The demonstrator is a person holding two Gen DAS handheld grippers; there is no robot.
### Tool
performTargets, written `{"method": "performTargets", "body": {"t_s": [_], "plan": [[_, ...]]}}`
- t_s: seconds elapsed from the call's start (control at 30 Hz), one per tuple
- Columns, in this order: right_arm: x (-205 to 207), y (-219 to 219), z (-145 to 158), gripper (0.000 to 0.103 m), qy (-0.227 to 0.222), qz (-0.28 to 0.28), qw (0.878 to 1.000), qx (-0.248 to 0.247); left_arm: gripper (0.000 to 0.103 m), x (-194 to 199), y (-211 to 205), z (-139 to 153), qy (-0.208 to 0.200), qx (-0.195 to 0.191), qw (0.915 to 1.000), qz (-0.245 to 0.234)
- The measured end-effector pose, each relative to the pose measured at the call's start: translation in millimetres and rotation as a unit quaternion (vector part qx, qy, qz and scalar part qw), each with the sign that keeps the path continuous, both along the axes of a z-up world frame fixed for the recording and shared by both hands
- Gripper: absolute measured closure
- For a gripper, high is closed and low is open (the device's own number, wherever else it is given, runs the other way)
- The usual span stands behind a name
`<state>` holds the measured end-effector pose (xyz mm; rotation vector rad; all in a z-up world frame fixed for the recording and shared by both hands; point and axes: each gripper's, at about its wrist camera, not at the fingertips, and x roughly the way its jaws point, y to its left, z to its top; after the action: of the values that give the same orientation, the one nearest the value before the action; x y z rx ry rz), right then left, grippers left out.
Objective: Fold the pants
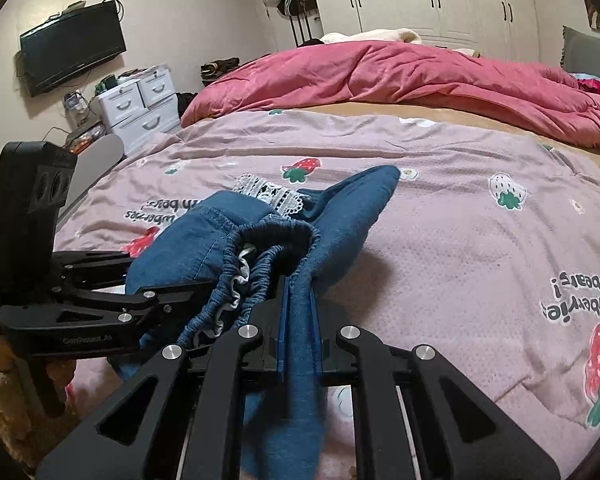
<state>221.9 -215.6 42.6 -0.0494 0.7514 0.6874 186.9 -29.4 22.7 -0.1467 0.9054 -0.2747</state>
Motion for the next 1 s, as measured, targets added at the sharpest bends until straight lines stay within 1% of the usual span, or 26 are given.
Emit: {"method": "performTargets", "body": {"t_s": [0.17,0.33,0.43,0.5,0.53,0.6,0.67,0.7,0.77,0.87,0.93,1.0], "plan": [[11.3,-1.3,-13.0,0.094,0.019,-0.007,1.000,-0.002,0.076,5.3,6.4,-15.7,0.017,-0.007,0.9998,0.008],[16.9,-7.9,-31.8,0.095,0.041,-0.027,0.999,-0.016,0.075,5.1,10.5,-21.2,0.022,-0.015,0.9995,0.014],[20.3,-13.1,-42.7,0.094,0.058,-0.037,0.997,-0.019,0.073,5.1,11.1,-23.7,0.024,-0.014,0.9995,0.016],[21.4,-13.9,-48.4,0.094,0.064,-0.043,0.997,-0.031,0.070,5.6,12.4,-25.9,0.027,-0.017,0.9993,0.018],[21.6,-14.0,-51.6,0.093,0.067,-0.047,0.996,-0.037,0.067,5.8,12.9,-27.1,0.029,-0.018,0.9992,0.020],[22.3,-13.2,-55.7,0.091,0.068,-0.051,0.995,-0.049,0.063,6.3,13.6,-29.3,0.034,-0.020,0.9990,0.022],[21.9,-11.4,-60.1,0.084,0.064,-0.059,0.994,-0.067,0.059,5.7,13.5,-31.3,0.037,-0.020,0.9989,0.022],[22.3,-11.2,-61.3,0.078,0.064,-0.062,0.993,-0.072,0.058,5.5,13.6,-32.1,0.037,-0.020,0.9988,0.023],[22.5,-11.2,-63.2,0.074,0.059,-0.073,0.992,-0.084,0.053,5.2,14.3,-33.9,0.040,-0.021,0.9987,0.024],[22.0,-11.3,-64.2,0.070,0.055,-0.080,0.991,-0.094,0.048,5.4,17.2,-36.0,0.042,-0.023,0.9985,0.028],[21.1,-10.8,-64.8,0.069,0.051,-0.082,0.990,-0.103,0.047,5.2,18.6,-36.8,0.043,-0.025,0.9983,0.030],[20.1,-13.2,-65.6,0.069,0.053,-0.085,0.990,-0.101,0.046,4.0,18.9,-36.4,0.042,-0.025,0.9983,0.031]]}}
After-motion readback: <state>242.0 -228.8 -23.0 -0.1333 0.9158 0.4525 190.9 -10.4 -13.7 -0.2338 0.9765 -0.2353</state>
